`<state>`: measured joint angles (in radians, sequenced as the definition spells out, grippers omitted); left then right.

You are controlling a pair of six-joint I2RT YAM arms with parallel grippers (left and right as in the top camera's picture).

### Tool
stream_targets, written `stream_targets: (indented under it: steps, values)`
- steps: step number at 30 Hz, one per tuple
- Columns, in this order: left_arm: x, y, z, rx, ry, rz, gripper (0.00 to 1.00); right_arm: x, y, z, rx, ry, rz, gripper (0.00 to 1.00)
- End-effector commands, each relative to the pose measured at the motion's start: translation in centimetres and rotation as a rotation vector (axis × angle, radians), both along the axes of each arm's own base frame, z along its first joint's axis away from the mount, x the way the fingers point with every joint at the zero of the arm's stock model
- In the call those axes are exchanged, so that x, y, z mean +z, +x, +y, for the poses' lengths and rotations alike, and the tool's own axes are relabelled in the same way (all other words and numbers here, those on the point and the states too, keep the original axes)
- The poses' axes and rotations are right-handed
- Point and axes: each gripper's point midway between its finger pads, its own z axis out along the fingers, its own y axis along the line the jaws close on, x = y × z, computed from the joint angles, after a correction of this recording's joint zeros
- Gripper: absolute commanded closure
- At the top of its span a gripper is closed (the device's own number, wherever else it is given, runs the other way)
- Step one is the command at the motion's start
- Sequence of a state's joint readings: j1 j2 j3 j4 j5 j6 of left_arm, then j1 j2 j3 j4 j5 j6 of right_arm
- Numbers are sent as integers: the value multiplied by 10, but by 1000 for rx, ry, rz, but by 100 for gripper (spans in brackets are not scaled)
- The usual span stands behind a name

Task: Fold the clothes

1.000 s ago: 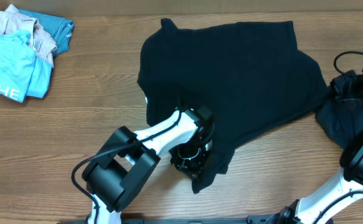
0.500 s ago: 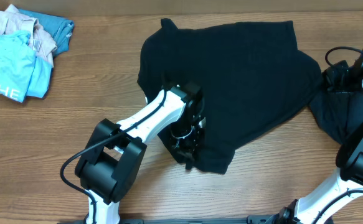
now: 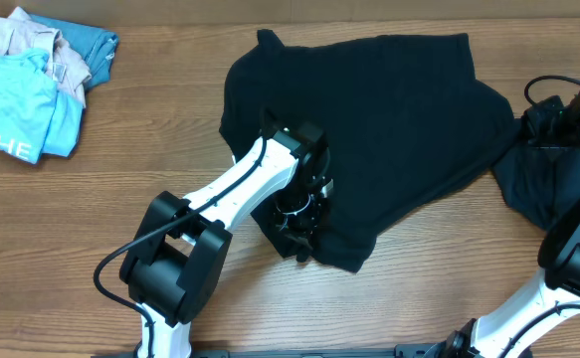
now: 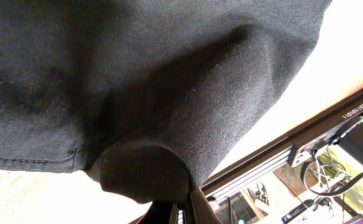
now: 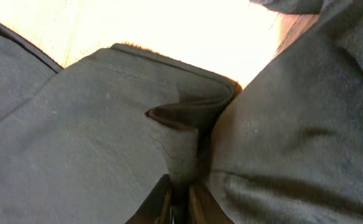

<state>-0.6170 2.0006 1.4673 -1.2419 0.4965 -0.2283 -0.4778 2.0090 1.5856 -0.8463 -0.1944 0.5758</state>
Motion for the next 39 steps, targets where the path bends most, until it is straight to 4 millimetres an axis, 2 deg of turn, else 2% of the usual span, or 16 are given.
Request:
stream_targets:
  steps: [1,3,7,12,14,16,21,23,26,30,34,36,38,39]
  values:
    - [5,8,0,-18,-17,-33,96,30,8,-9,-10,-48,-66,87]
    - [5,8,0,-18,-17,-33,96,30,8,-9,-10,-46,-66,96]
    - [6,11,-1,-14,-22,-41,96,33,15,0,11,-17,-95,96]
    - [27,45,0,25,-44,-133,96,38,36,27,49,-16,-141,96]
    - [30,60,9,49,-24,-171,96,41,46,37,64,-19,-166,96]
    - [29,74,26,103,-6,-182,96,43,53,46,67,-25,-179,96]
    - [26,99,67,203,48,-202,96,33,56,41,45,-49,-166,96]
    - [25,102,74,216,72,-207,96,27,61,40,30,-40,-169,96]
    - [22,103,83,236,135,-216,96,30,74,44,45,-48,-219,96]
    - [18,106,96,256,217,-240,96,39,93,65,88,-68,-279,96]
    - [16,109,104,267,265,-259,95,39,95,68,88,-90,-279,96]
    - [16,109,105,268,266,-260,88,39,95,68,88,-90,-279,92]
    - [16,109,106,270,267,-260,88,39,95,68,88,-90,-279,87]
    - [16,110,106,270,268,-260,87,40,95,68,88,-91,-281,70]
